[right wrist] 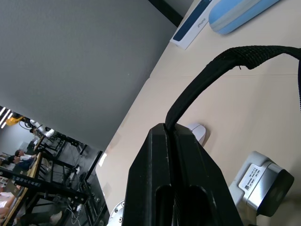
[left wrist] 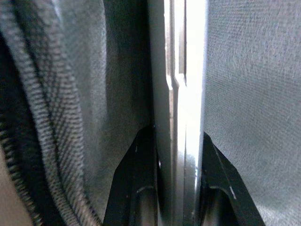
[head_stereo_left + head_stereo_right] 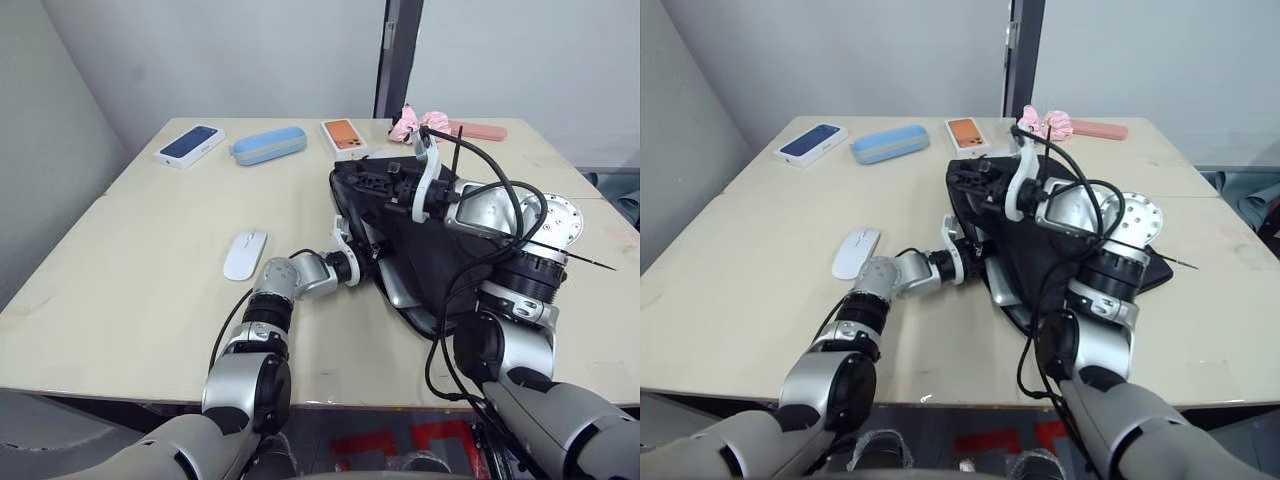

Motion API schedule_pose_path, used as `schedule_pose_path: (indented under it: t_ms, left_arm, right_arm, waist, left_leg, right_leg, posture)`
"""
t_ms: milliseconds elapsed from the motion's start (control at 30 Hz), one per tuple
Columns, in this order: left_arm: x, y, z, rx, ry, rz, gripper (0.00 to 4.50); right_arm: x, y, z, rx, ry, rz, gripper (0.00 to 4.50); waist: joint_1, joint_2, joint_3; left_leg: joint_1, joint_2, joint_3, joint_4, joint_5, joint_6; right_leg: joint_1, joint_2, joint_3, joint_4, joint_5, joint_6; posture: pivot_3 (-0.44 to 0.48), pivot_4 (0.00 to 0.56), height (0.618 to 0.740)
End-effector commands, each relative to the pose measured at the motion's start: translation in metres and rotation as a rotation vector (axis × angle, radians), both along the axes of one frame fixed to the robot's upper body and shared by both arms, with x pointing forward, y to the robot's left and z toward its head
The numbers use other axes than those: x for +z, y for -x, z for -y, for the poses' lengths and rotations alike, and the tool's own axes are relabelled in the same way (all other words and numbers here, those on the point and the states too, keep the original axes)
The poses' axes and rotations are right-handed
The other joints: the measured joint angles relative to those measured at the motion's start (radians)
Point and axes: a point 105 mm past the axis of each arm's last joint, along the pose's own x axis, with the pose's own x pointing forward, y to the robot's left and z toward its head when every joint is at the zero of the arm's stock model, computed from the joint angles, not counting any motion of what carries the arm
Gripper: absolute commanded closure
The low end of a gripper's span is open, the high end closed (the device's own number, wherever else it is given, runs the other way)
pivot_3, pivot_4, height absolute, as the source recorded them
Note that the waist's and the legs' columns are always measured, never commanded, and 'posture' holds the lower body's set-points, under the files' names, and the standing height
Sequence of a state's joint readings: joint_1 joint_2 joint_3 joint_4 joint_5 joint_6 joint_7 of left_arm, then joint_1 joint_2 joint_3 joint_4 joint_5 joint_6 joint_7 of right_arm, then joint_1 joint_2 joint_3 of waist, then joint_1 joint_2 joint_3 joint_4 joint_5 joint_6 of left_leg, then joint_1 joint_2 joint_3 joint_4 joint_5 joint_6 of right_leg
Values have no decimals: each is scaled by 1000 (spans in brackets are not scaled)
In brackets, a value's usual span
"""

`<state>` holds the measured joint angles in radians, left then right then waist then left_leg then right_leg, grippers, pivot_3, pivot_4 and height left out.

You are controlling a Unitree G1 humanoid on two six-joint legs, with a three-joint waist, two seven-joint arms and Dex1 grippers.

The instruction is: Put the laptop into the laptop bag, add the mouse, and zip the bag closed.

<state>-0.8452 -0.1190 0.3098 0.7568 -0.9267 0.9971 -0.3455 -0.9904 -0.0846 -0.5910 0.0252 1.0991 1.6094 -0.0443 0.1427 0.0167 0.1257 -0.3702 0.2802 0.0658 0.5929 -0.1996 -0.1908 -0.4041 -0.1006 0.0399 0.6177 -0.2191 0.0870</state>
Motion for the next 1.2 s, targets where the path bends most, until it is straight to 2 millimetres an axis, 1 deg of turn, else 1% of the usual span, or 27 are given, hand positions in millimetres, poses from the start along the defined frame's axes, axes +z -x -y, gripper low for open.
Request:
schedule_pose_path:
  t_ms: [33, 133, 267, 333, 433, 500, 600, 733, 833, 967, 1000, 1033, 1067, 1100, 1133, 1200]
  left_arm:
    - [48, 8, 41, -70, 185, 70, 4186]
    - [50, 8, 47, -73, 180, 76, 4186]
    - [41, 10, 49, -77, 117, 99, 4186]
    - [35, 9, 44, -70, 68, 121, 3162]
    - [29, 10, 32, -69, 4, 149, 2156]
    - [28, 15, 22, -88, -32, 189, 1443]
    - [25, 23, 9, -115, -110, 255, 1443]
    - [32, 30, -3, -112, -78, 262, 1443]
    - [23, 31, -15, -99, -137, 267, 1443]
    - [14, 34, -20, -98, -154, 240, 1443]
    - [14, 35, -20, -100, -154, 236, 1967]
    - [14, 36, -21, -99, -156, 233, 2237]
    - [13, 36, -23, -99, -159, 230, 2720]
    - [13, 37, -25, -99, -159, 230, 3100]
    - [13, 38, -26, -98, -159, 228, 3303]
    - [12, 39, -28, -98, -159, 223, 3983]
  right_arm:
    - [16, 9, -4, 34, -32, 70, 4473]
    - [16, 9, -4, 31, -28, 66, 4473]
    - [14, 8, -1, 18, -16, 59, 4473]
    - [12, 7, 3, 6, -8, 55, 4500]
    - [12, 4, 9, -12, 7, 57, 4500]
    - [12, 2, 12, -19, 13, 58, 4500]
    - [12, 1, 14, -23, 19, 59, 4500]
    - [12, 1, 13, -18, 22, 63, 4500]
    - [12, 2, 13, -12, 23, 65, 4500]
    - [11, 3, 11, -6, 22, 66, 4500]
    - [10, 3, 11, -3, 24, 66, 4500]
    - [10, 3, 11, -1, 25, 66, 4500]
    - [10, 3, 11, -1, 26, 65, 4500]
    - [10, 3, 12, -1, 27, 65, 4500]
    - [10, 3, 11, -1, 28, 65, 4500]
    - [9, 3, 12, -1, 29, 64, 4500]
  waist:
    - [1, 0, 0]
    - [4, 0, 0]
    - [4, 0, 0]
    - [6, 0, 0]
    - [8, 0, 0]
    - [7, 0, 0]
    - [3, 0, 0]
    - [3, 0, 0]
    - [2, 0, 0]
    - [2, 0, 0]
    - [2, 0, 0]
    - [2, 0, 0]
    - [2, 0, 0]
    - [2, 0, 0]
    - [2, 0, 0]
    - [1, 0, 0]
  left_leg:
    - [0, 0, 0, 0, 0, 0]
    - [0, 0, 0, 0, 0, 0]
    - [0, 0, 0, 0, 0, 0]
    - [-1, 0, 0, 0, 0, 0]
    - [-1, 0, 0, 0, 0, 0]
    - [-1, 0, 0, 0, 0, 0]
    - [-2, 0, 0, 0, 0, 0]
    - [-1, 0, 0, -1, 0, 0]
    - [-2, 0, 0, 0, 0, 0]
    - [-1, 0, 0, 1, 1, 0]
    - [-1, 0, 0, 1, 1, 0]
    - [-2, 0, 0, 1, 1, 0]
    - [-2, 0, 0, 1, 1, 0]
    - [-2, 0, 0, 1, 1, 0]
    - [-2, 0, 0, 1, 1, 0]
    - [-2, 0, 0, 1, 1, 0]
  right_leg:
    - [0, 0, 0, 0, 0, 0]
    - [0, 0, 0, 0, 0, 1]
    - [0, 0, 0, 0, 1, 2]
    - [0, 0, 0, 0, 1, 2]
    - [0, 0, 0, 0, 1, 2]
    - [0, 0, 0, 0, 1, 2]
    - [0, 0, 0, 0, 1, 2]
    - [0, 0, 0, 0, 1, 2]
    - [0, 0, 0, 0, 1, 2]
    - [0, 0, 0, 0, 1, 2]
    - [0, 0, 0, 0, 1, 2]
    - [0, 0, 0, 0, 1, 2]
    - [0, 0, 0, 0, 1, 2]
    - [0, 0, 0, 0, 1, 2]
    - [0, 0, 0, 0, 1, 2]
    - [0, 0, 0, 0, 1, 2]
  posture:
    - [0, 150, 740]
    - [0, 150, 740]
    - [0, 150, 740]
    - [0, 150, 740]
    - [0, 150, 740]
    - [0, 150, 740]
    - [0, 150, 740]
    - [0, 150, 740]
    - [0, 150, 740]
    - [0, 150, 740]
    - [0, 150, 740]
    - [0, 150, 740]
    - [0, 150, 740]
    - [0, 150, 740]
    - [0, 150, 740]
    - [0, 150, 740]
